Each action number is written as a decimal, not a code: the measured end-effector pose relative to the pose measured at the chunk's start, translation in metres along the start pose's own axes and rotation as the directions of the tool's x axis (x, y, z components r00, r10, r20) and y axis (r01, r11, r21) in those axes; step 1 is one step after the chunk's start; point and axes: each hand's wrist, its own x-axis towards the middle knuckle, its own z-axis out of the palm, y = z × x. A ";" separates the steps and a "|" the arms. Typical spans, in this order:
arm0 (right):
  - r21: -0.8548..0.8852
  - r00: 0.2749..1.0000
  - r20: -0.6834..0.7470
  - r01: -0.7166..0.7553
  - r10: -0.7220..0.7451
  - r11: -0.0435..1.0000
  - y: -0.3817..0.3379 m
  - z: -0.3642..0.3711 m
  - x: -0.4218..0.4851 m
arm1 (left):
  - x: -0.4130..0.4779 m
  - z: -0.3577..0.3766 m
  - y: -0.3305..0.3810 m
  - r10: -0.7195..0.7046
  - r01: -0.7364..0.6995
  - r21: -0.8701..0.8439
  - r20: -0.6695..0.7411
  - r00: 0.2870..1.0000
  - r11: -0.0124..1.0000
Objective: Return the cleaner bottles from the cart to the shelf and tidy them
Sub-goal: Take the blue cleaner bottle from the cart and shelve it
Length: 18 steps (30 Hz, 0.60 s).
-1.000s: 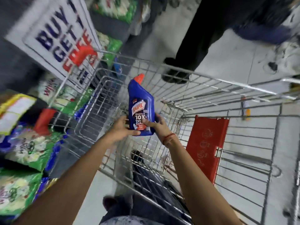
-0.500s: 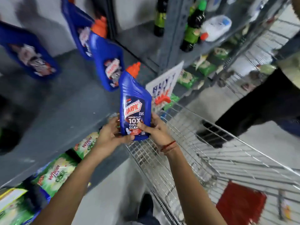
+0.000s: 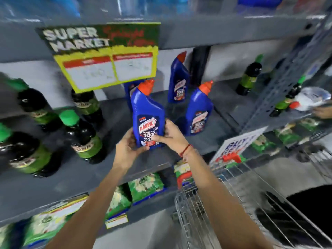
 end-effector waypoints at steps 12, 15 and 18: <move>-0.150 1.000 -0.004 -0.030 0.030 0.988 0.020 -0.001 0.013 | 0.009 0.005 -0.025 0.015 -0.007 0.131 -0.061 0.998 0.991; -0.232 0.968 -0.247 -0.015 -0.044 0.973 0.033 -0.009 -0.005 | 0.009 0.003 -0.024 0.009 0.000 0.190 -0.045 0.999 0.982; -0.234 0.722 -0.668 0.023 -0.178 0.972 0.051 -0.026 -0.032 | 0.011 0.003 -0.025 -0.042 0.042 0.222 -0.006 0.999 0.974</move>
